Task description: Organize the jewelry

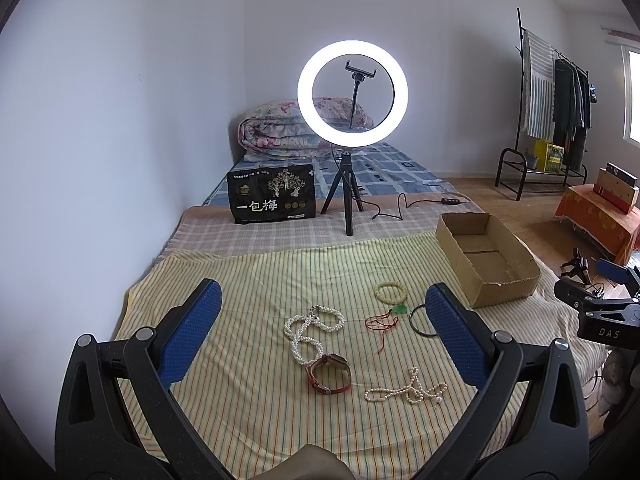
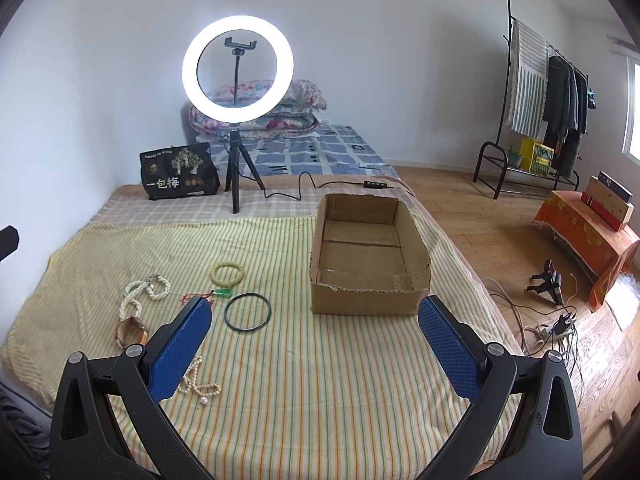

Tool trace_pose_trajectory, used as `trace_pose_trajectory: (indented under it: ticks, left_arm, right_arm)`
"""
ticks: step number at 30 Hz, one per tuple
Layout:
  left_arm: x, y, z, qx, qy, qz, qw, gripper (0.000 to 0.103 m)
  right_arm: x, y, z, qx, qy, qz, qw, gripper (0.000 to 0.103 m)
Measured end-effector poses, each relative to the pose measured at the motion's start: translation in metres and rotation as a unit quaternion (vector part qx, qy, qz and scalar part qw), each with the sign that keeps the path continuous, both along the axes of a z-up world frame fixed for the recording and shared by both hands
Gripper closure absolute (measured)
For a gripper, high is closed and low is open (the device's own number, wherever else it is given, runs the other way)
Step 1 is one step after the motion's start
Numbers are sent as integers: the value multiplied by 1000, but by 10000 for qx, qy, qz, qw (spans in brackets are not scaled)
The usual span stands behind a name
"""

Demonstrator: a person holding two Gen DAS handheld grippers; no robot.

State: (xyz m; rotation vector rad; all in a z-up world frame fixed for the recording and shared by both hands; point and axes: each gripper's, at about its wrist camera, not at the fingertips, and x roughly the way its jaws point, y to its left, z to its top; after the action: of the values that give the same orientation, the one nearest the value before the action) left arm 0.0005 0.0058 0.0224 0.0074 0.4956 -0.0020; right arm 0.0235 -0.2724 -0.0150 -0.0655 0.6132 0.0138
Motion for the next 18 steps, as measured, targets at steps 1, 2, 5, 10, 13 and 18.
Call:
trace_pose_trajectory:
  ticks: [1,2,5,10,13,18]
  left_arm:
    - [0,0,0,2,-2,0,10000,0]
    - [0,0,0,1,0,-5,10000,0]
    - [1,0,1,5,1,-4,10000,0]
    - [0,0,0,0,-9,-2,10000,0]
    - [-1,0,-1,3,-8,-4,10000,0]
    - [-1,0,-1,-2,-18,2,10000,0]
  right_arm:
    - [0,0,0,-2,-5,3,10000,1]
    - [0,0,0,-6,-6,2,10000,1]
    - [1,1,0,4,5,3,10000,1]
    - [0,0,0,7,0,4,10000,1]
    - [0,0,0,5,-1,4,10000,1]
    - [0,1,-1,12,0,10,10000,1]
